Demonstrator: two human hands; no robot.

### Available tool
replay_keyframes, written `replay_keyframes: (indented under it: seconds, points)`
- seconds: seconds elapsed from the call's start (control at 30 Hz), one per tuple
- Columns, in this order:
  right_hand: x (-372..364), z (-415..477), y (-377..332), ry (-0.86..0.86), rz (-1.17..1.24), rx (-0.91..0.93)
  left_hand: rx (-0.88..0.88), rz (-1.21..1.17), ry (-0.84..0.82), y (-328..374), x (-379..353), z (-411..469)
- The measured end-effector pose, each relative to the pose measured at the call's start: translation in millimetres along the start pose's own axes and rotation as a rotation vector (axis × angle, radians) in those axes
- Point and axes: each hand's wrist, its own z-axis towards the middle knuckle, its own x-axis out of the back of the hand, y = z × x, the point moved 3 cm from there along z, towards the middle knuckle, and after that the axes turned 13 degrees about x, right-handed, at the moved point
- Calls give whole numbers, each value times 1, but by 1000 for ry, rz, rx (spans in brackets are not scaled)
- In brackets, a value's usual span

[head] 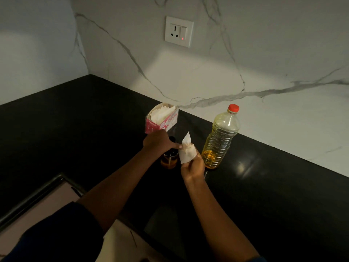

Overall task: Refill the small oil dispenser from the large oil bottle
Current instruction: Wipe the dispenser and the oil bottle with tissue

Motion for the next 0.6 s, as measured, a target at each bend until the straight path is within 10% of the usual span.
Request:
replay_keyframes:
  seconds: [0.27,0.6]
  points:
    - [-4,-11,-32,7,302,-107,-86,-8,-101,7,31,20]
    - [-6,-15,-108,139,-331,640,-434,-327,-228,82,25,2]
